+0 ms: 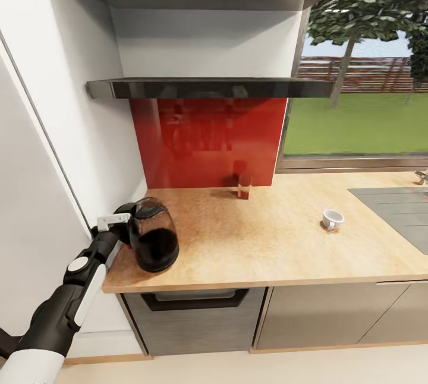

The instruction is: Set up a coffee station on the kitchen countertop: keep the coffee maker on the countertop, move the bottle of coffee from the kitchen shelf to the counter next to the coffee maker, place a paper coffee filter on top of the coffee maker, put the saucer next to the coffee maker with the coffee cup on the saucer, and place the electric kettle next to the coffee maker.

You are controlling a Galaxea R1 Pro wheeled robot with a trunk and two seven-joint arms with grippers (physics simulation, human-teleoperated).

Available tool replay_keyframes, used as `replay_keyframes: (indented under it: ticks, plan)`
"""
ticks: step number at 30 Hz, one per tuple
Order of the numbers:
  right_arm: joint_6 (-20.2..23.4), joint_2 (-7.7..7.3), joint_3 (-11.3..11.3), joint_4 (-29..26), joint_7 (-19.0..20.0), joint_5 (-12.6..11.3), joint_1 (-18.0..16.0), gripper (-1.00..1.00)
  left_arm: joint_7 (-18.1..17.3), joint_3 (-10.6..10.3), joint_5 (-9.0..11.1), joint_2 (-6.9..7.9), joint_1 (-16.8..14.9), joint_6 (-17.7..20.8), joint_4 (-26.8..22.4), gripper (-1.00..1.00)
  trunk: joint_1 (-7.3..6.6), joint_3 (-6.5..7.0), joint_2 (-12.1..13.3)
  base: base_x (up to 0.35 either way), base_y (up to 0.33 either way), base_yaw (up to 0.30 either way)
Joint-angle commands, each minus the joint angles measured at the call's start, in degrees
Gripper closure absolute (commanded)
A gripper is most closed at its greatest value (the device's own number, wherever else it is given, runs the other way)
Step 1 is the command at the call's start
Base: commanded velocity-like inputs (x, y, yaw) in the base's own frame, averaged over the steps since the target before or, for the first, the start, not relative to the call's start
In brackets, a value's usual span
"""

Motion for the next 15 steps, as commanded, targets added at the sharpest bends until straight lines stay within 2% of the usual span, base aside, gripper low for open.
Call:
replay_keyframes:
  ticks: [1, 4, 6, 9, 11, 13, 15]
  plan:
    - [0.35, 0.01, 0.5, -0.16, -0.25, -0.55, -0.02, -1.0, 0.14, -0.07, 0.63, -0.04, -0.13, 0.35, -0.11, 1.0, 0.03, -0.12, -0.13, 0.0, 0.0, 0.0]
    - [0.35, 0.01, 0.5, -0.2, -0.25, -0.55, -0.02, -1.0, 0.17, -0.17, 0.73, -0.59, -0.55, 0.48, -0.16, 1.0, 0.03, -0.12, -0.13, 0.0, 0.0, 0.0]
    - [0.35, 0.01, 0.5, -0.2, -0.25, -0.55, -0.02, -1.0, 0.11, -0.25, 0.56, -2.18, -1.7, 1.12, -0.18, 1.0, 0.03, -0.12, -0.13, 0.0, 0.0, 0.0]
    - [0.35, 0.06, 0.5, -0.19, -0.25, -0.55, -0.02, -1.0, -0.09, -0.35, 0.18, -4.89, -4.22, 4.33, -0.24, 1.0, 0.03, -0.12, -0.13, 0.0, 0.0, 0.0]
    - [0.35, 0.07, 0.5, -0.21, -0.25, -0.55, -0.02, -1.0, -0.27, -0.46, 0.11, -5.82, -5.94, 6.87, -0.61, 1.0, 0.03, -0.12, -0.13, 0.0, 0.0, 0.0]
    - [0.35, 0.08, 0.5, -0.21, -0.25, -0.59, -0.02, -1.0, -0.31, -1.86, 0.09, -6.44, -7.35, 8.52, -1.08, 1.0, 0.03, -0.12, -0.13, 0.0, 0.0, 0.0]
    - [0.35, 0.08, 0.45, -0.22, -0.25, -0.62, -0.02, -1.0, -0.2, -4.6, 0.08, -7.04, -8.46, 9.22, -1.28, 1.0, 0.03, -0.12, -0.13, 0.0, 0.0, 0.0]
